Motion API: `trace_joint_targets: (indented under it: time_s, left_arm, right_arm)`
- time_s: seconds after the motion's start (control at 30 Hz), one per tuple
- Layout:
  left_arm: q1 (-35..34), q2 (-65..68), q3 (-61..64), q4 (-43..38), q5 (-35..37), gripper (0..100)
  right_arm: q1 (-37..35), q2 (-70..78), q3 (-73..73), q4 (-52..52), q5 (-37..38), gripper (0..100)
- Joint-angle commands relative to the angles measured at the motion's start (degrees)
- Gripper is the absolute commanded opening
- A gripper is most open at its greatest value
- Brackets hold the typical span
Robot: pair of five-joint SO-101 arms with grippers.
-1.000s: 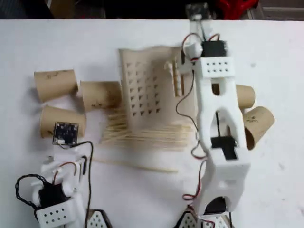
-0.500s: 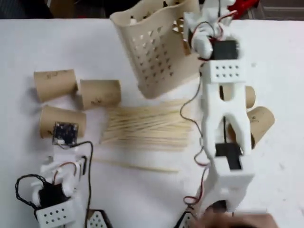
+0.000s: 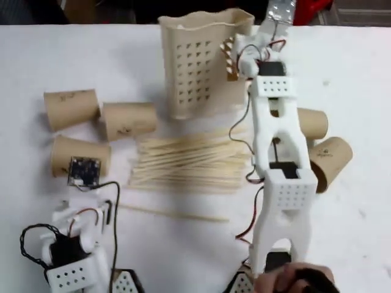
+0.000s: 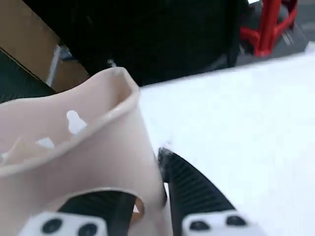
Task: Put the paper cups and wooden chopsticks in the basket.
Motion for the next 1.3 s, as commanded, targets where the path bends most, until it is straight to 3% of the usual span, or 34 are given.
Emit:
trace_joint_targets:
  time_s: [0.0,0.3,0.43,0.77,1.03,1.27]
  left_arm:
    - [-0.48,-0.22,-0.18,0.18,-0.18,22]
    - [-0.48,-0.22,-0.18,0.18,-0.18,22]
    - [-0.48,-0.22,-0.18,0.18,-0.18,22]
    - [-0.48,-0.22,-0.18,0.18,-0.18,22]
    - [-0.48,-0.22,-0.18,0.18,-0.18,22]
    - [-0.48,-0.22,-0.18,0.18,-0.18,22]
  right_arm:
    - [1.98,-2.07,1.14,3.38,-1.05,1.7]
    - [2.24,-8.92,13.1,-3.3,-0.26,1.7]
    - [-0.75,-19.74,21.19,-5.49,7.65,1.7]
    - [-3.82,-38.2,62.42,-36.79,12.48,3.5]
    - [-0.13,-42.68,76.92,-36.88,23.47,20.4]
    - [0.48,-52.97,87.3,-36.7,29.98,22.7]
